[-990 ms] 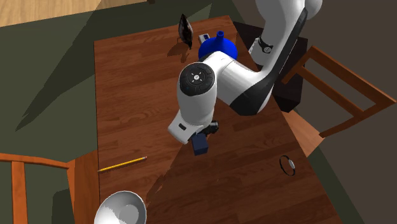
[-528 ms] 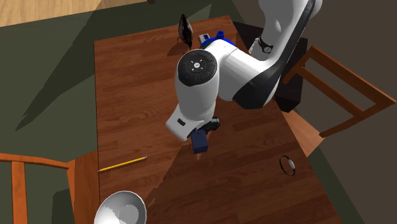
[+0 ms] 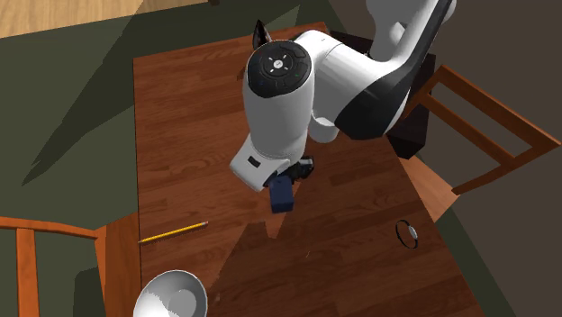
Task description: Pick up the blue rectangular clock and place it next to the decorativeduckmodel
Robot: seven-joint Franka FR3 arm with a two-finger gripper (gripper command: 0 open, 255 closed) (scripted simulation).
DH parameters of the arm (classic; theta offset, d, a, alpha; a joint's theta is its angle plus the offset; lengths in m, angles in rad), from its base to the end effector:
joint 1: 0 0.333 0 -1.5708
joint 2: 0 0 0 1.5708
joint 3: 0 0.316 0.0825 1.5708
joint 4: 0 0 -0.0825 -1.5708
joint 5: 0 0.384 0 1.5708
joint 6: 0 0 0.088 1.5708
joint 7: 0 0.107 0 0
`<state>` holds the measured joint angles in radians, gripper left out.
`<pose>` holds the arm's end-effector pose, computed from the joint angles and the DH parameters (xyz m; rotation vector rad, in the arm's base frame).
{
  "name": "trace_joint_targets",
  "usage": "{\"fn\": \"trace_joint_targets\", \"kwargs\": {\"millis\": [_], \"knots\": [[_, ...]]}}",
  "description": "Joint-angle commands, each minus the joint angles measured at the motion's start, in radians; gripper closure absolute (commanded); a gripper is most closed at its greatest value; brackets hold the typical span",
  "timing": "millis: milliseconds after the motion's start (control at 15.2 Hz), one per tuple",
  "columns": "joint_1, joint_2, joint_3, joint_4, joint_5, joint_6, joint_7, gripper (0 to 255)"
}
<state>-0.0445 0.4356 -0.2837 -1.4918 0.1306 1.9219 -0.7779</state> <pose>0.6580 -0.1840 0.4298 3.0662 0.6718 0.0204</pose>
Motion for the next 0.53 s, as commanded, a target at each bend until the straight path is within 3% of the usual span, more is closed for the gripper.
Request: {"fn": "trace_joint_targets", "kwargs": {"millis": [0,462], "knots": [[-0.002,-0.004,-0.001,0.023,-0.002,-0.026,0.0,255],[-0.006,-0.012,-0.004,0.104,-0.006,-0.116,0.005,255]]}}
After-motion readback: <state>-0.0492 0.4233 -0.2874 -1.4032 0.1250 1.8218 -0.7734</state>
